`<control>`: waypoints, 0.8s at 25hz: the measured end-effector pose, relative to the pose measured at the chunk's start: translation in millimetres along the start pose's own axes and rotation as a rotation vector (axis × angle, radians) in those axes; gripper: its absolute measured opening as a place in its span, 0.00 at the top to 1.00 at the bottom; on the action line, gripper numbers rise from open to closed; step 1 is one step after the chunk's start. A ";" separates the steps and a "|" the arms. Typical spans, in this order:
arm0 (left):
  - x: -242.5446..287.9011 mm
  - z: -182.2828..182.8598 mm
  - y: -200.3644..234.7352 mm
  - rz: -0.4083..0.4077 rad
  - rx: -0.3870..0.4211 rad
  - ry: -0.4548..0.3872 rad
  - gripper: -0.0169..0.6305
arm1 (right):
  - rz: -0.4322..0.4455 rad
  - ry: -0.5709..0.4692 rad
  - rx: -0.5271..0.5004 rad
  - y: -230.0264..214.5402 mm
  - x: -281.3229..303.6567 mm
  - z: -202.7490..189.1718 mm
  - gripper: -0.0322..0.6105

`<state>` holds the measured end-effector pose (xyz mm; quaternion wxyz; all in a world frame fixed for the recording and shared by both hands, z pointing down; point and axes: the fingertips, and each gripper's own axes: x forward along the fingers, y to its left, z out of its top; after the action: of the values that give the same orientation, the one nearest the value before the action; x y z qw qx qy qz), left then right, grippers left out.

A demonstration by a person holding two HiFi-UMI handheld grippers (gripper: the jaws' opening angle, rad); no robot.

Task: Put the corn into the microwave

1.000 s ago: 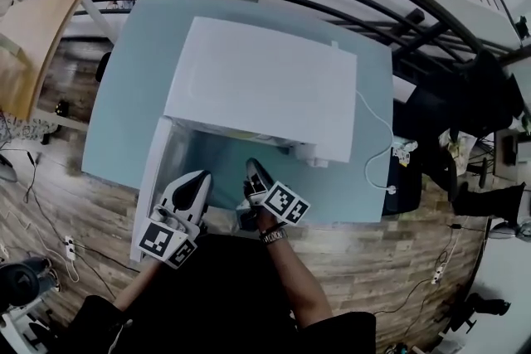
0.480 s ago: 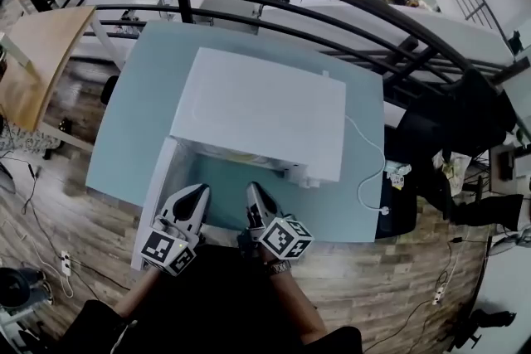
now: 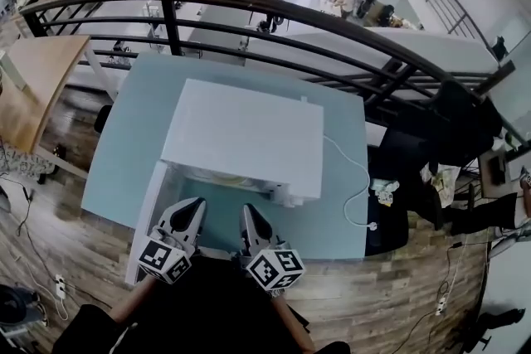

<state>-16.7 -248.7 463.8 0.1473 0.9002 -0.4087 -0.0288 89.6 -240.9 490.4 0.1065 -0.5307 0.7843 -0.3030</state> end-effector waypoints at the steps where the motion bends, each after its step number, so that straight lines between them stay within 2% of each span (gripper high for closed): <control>1: 1.6 2.1 -1.1 -0.004 0.008 -0.005 0.97 | -0.001 -0.013 -0.018 1.5 -1.9 4.2 0.92; 9: 7.2 12.9 -9.1 -0.023 0.047 -0.017 0.97 | 0.017 -0.067 -0.071 11.7 -8.4 22.8 0.92; 20: 4.0 9.0 -17.8 -0.027 0.044 -0.018 0.97 | -0.002 -0.191 -0.376 40.4 -32.8 63.1 0.92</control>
<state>-2.6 -242.8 450.4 0.1233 0.9083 -0.3985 -0.0301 103.0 -224.2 411.5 0.0792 -0.5685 0.8128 -0.0996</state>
